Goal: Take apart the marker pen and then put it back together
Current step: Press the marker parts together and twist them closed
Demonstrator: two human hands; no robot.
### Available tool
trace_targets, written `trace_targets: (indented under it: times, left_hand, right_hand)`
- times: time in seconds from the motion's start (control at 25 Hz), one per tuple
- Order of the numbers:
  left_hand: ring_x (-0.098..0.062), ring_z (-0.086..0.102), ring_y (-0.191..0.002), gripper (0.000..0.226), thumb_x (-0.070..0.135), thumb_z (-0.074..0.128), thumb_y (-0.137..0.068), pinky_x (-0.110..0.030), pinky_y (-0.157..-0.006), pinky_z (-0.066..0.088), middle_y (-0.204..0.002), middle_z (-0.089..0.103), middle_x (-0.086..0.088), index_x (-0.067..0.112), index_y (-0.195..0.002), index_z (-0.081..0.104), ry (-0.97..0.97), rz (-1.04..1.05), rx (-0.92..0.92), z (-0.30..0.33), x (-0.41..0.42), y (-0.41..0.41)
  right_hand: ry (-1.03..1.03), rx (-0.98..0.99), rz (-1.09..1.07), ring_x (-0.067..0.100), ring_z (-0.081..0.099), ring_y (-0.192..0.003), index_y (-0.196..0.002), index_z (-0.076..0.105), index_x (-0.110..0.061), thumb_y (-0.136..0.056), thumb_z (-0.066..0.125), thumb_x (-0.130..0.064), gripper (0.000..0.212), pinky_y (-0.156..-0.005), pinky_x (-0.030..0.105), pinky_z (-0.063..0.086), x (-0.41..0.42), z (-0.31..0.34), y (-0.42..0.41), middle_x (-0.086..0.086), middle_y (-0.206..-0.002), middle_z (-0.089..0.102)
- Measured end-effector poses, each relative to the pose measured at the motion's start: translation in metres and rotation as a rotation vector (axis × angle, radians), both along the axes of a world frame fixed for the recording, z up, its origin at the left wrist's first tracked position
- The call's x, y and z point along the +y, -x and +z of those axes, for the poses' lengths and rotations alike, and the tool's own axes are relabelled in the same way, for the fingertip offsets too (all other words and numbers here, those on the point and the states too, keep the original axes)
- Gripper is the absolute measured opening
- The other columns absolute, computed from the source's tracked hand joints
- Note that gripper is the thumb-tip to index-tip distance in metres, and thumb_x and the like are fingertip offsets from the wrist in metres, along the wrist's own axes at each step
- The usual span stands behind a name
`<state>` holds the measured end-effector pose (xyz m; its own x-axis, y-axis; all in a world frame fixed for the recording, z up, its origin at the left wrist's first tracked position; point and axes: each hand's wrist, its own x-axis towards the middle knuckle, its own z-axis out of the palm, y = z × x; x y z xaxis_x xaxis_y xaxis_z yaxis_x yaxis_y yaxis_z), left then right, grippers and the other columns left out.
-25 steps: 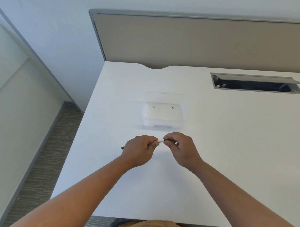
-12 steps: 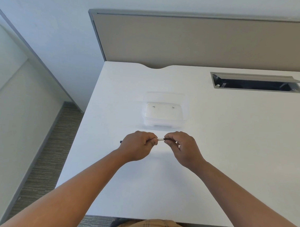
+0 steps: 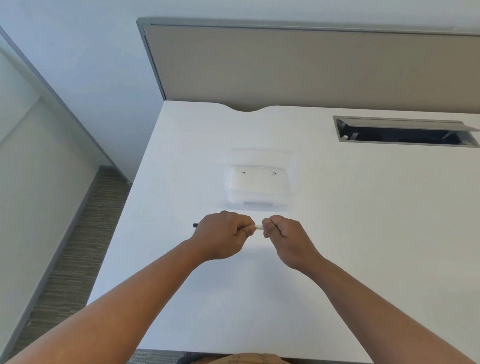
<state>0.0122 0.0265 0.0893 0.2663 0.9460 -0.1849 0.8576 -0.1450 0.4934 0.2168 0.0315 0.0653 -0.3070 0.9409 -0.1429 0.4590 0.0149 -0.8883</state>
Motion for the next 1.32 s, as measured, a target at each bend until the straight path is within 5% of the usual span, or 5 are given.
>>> trace_targets:
  times: [0.4, 0.64, 0.8, 1.04, 1.32]
  left_hand:
    - [-0.006, 0.047, -0.053, 0.026, 0.05, 0.047, -0.098, -0.026, -0.051, 0.031, -0.06, 0.056, 0.014, 0.043, -0.08, 0.063, 0.109, 0.083, -0.066, -0.003, 0.004, 0.002]
    - [0.0, 0.048, -0.053, 0.025, 0.046, 0.046, -0.1, -0.025, -0.05, 0.027, -0.059, 0.054, 0.018, 0.04, -0.083, 0.063, 0.098, 0.018, 0.037, -0.001, 0.003, 0.0]
    - [-0.002, 0.05, -0.054, 0.026, 0.046, 0.046, -0.098, -0.025, -0.052, 0.033, -0.061, 0.056, 0.017, 0.042, -0.079, 0.063, 0.16, 0.059, -0.015, -0.001, 0.006, 0.002]
    - [-0.005, 0.046, -0.05, 0.026, 0.043, 0.048, -0.097, -0.028, -0.059, 0.043, -0.057, 0.055, 0.018, 0.043, -0.079, 0.067, 0.234, 0.082, -0.125, 0.001, 0.011, 0.001]
    - [-0.008, 0.049, -0.055, 0.03, 0.039, 0.048, -0.097, -0.028, -0.059, 0.043, -0.06, 0.057, 0.015, 0.04, -0.074, 0.066, 0.246, 0.051, -0.097, 0.004, 0.008, 0.003]
  right_hand:
    - [-0.378, -0.168, 0.046, -0.001, 0.053, -0.076, -0.096, 0.073, -0.022, -0.094, 0.065, -0.021, 0.008, -0.068, 0.009, 0.035, 0.005, -0.004, -0.006, -0.026, -0.079, 0.061]
    - [0.145, -0.061, 0.059, 0.001, 0.046, -0.05, -0.072, 0.065, -0.022, -0.101, 0.051, -0.041, 0.037, -0.054, 0.023, 0.039, 0.006, 0.004, -0.004, -0.01, -0.061, 0.062]
    - [-0.054, -0.021, 0.063, 0.001, 0.054, -0.064, -0.088, 0.069, -0.026, -0.09, 0.071, -0.027, 0.003, -0.06, 0.013, 0.041, 0.006, 0.003, -0.009, -0.023, -0.076, 0.063]
    - [-0.321, -0.207, 0.094, 0.01, 0.055, -0.075, -0.092, 0.073, -0.025, -0.094, 0.066, -0.024, 0.007, -0.066, 0.022, 0.042, 0.008, 0.003, -0.01, -0.01, -0.079, 0.07]
    - [0.144, -0.047, 0.095, 0.004, 0.047, -0.055, -0.078, 0.07, -0.027, -0.098, 0.059, -0.038, 0.026, -0.059, 0.024, 0.042, 0.008, 0.011, -0.008, -0.007, -0.066, 0.066]
